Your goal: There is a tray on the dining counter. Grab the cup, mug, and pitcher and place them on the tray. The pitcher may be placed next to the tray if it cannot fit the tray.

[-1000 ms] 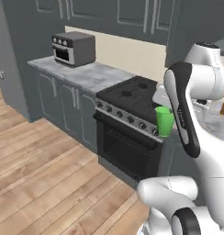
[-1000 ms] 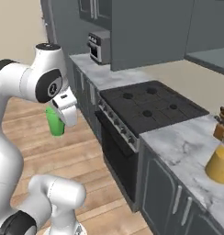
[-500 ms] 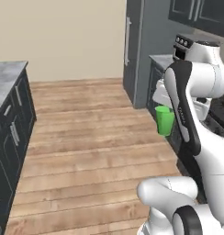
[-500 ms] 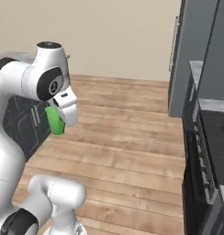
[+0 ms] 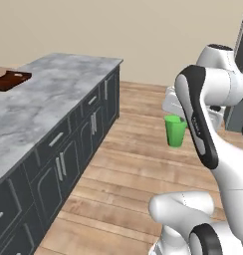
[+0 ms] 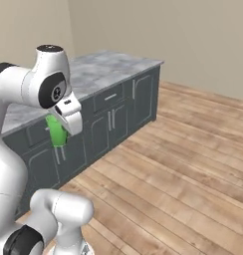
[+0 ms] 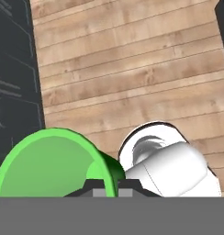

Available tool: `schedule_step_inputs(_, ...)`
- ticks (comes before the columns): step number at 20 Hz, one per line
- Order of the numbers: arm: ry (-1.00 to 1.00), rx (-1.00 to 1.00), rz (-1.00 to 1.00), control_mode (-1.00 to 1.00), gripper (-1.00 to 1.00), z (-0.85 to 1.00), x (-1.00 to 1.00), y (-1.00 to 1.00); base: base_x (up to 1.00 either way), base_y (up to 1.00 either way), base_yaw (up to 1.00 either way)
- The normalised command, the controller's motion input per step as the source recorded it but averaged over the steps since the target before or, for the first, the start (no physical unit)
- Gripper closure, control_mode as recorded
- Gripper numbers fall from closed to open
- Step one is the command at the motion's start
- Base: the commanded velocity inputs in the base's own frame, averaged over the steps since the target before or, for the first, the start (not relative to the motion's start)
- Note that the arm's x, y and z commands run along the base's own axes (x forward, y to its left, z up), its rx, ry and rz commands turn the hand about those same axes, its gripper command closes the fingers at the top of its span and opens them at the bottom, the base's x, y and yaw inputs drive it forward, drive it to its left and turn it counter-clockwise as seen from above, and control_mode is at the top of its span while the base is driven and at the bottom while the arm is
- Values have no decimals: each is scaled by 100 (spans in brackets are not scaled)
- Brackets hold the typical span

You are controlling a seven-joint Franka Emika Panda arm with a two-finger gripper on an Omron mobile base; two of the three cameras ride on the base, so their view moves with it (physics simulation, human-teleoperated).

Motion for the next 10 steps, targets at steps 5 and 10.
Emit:
schedule_step_inputs(5, 0, 0, 0, 100, 100, 0, 0, 0, 54, -18, 9)
schedule_step_inputs(10, 0, 0, 0, 100, 100, 0, 0, 0, 98, -35, -2)
